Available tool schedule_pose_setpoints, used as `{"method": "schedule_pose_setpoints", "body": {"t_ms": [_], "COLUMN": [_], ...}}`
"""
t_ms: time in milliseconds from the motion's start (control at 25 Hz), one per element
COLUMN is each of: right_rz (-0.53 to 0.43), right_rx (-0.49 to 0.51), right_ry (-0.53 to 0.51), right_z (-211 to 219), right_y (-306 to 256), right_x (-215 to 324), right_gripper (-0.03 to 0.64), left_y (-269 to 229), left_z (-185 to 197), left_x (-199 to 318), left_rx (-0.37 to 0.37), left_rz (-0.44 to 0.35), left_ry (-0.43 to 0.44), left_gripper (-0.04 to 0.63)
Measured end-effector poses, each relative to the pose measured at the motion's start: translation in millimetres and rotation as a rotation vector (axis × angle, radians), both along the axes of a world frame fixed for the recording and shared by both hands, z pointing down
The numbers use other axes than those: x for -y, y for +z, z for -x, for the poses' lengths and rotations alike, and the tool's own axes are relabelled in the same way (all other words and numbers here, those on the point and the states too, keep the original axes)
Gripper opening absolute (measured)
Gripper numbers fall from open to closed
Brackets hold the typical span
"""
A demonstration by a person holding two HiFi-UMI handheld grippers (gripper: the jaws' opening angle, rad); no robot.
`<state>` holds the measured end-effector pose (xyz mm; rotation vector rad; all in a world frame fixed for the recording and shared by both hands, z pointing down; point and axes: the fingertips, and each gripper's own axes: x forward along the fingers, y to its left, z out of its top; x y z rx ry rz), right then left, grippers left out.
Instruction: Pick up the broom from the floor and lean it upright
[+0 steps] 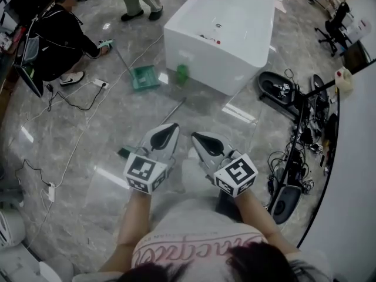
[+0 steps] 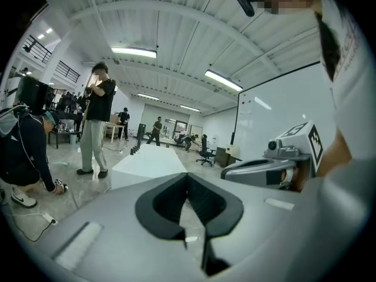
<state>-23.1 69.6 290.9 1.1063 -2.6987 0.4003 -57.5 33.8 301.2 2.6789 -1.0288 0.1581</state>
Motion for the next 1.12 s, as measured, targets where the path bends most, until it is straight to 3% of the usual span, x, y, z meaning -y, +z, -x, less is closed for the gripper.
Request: {"method": "schedule_pose_setpoints", "body": {"t_ms": [520,800,1120], "right_rz": [0.12,0.241,0.322], "right_rx": [0.088,0.175,0.149], "right_ry": [-0.079,-0.005,0.131], "right_z": [-46,-64,-74], "right_y": [18,35,114], "right_x": [109,135,179], "right_gripper": [0.002,0.002,0.002], "left_y": [26,47,128], "left_z": [-53,-59,-54], "left_x": [98,120,156], "left_rx": [0.064,0.117,0.178], "left_rz": [0.068,0.107,0.199], "left_ry": [-0.044,-0.031,0.016], "left_gripper": [0.0,0.0,0.0]}}
